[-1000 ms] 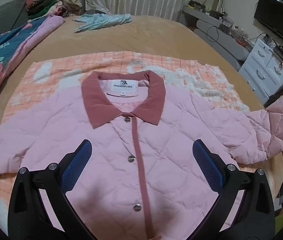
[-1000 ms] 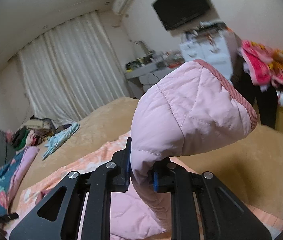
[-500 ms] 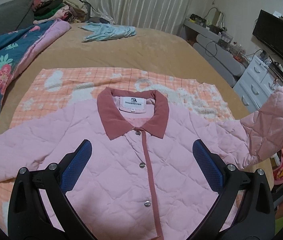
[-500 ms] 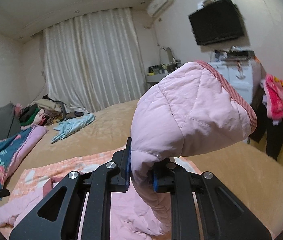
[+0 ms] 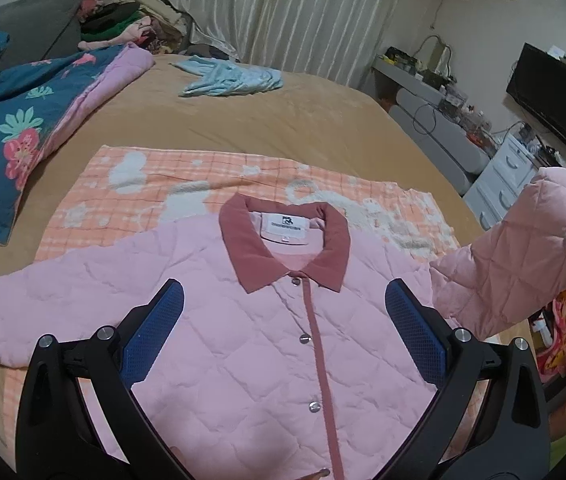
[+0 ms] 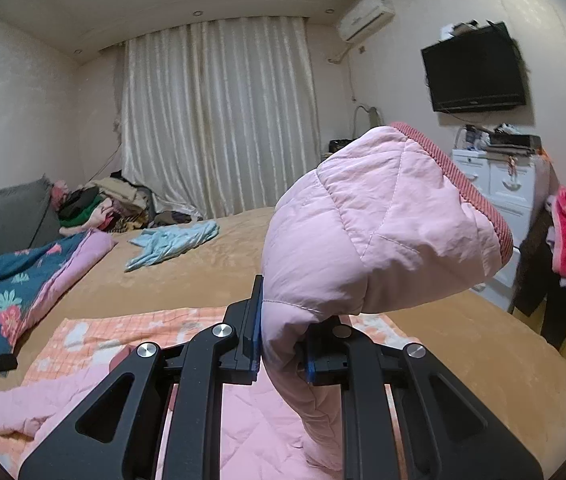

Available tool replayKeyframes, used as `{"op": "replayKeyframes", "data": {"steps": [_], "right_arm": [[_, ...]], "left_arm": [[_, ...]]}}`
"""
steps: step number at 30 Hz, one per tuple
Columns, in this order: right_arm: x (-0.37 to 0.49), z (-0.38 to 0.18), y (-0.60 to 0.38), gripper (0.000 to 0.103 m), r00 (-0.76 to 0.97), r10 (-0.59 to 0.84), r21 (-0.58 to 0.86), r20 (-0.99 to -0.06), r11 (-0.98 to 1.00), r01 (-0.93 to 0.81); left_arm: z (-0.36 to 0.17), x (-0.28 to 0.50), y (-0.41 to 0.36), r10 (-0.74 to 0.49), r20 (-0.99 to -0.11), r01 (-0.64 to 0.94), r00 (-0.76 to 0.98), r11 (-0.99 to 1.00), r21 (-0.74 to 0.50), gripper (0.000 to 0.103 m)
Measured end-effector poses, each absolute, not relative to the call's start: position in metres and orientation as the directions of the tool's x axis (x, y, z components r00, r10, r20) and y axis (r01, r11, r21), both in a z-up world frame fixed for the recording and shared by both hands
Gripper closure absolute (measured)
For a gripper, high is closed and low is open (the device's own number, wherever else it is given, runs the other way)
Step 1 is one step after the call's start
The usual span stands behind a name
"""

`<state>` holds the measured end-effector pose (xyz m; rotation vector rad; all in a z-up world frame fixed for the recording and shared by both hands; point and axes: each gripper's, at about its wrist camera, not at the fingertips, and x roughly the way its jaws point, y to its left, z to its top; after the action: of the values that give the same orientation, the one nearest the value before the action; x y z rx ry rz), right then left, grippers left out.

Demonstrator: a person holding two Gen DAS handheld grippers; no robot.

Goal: Fold large clothes
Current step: 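Lift the sleeve cuff up with the right gripper, then carry the sleeve across the jacket body and open the right gripper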

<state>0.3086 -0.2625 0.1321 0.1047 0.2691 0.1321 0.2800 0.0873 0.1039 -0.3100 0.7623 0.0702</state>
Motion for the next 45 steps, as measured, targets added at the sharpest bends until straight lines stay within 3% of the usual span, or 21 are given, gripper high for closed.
{"op": "replayKeyframes", "data": {"steps": [29, 37, 45], "right_arm": [[0.299, 0.090, -0.109, 0.088, 0.914, 0.287, -0.142, -0.287, 0.931, -0.337], [0.295, 0.056, -0.061, 0.088, 0.888, 0.316, -0.225, -0.334, 0.888, -0.400], [0.291, 0.004, -0.008, 0.088, 0.837, 0.345, -0.273, -0.424, 0.833, -0.482]], "left_arm": [[0.024, 0.240, 0.182, -0.078, -0.706, -0.289, 0.704, 0.877, -0.385, 0.008], [-0.001, 0.232, 0.208, -0.116, -0.688, -0.312, 0.717, 0.828, -0.465, 0.008], [-0.007, 0.229, 0.214, -0.216, -0.627, -0.235, 0.749, 0.797, -0.556, 0.008]]}}
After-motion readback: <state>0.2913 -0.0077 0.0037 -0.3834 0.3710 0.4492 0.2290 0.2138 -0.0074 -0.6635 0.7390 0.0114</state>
